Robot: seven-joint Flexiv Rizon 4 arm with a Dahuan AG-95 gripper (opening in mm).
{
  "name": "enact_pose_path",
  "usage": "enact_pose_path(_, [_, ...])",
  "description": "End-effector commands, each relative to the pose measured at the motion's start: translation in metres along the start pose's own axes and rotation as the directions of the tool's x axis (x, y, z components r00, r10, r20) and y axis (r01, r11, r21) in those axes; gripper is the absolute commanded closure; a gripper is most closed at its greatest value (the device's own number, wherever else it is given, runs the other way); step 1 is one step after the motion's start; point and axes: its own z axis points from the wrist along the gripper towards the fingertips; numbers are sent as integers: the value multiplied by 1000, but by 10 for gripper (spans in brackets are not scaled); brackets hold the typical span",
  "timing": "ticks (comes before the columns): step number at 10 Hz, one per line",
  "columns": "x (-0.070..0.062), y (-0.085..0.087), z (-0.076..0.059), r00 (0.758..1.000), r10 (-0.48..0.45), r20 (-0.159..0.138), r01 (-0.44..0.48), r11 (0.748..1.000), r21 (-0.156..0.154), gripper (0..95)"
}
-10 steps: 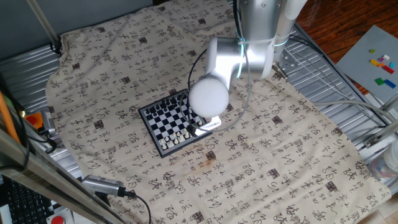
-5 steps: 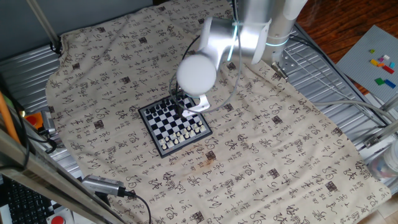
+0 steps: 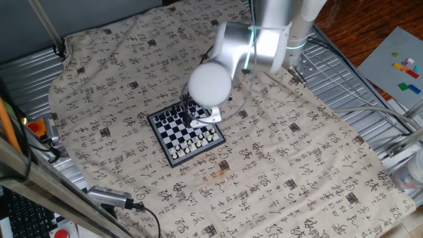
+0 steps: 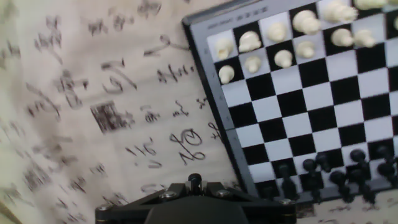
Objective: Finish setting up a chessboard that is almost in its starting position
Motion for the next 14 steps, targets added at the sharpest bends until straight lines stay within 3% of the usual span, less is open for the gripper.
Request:
enact_pose_path(1, [-9,6,-7,985,174,-8,-174,985,-17,950])
enact_pose_path(2, [-3,2,-5,982,188,-21,-188,982,-9,950])
enact_pose_path(3, [13,-8,-1,982,182,-43,-182,983,2,950])
enact_pose_path(4, [30,-17,1,981,188,-48,-188,982,3,950])
enact_pose_path(5, [37,-19,1,977,205,-52,-206,979,0,950])
enact_pose_path(7, [36,-18,-1,972,225,-65,-225,974,5,950])
enact_pose_path(8, [26,-13,-3,967,243,-77,-243,970,12,950])
enact_pose_path(14, [9,-3,-8,943,324,-78,-324,946,12,950])
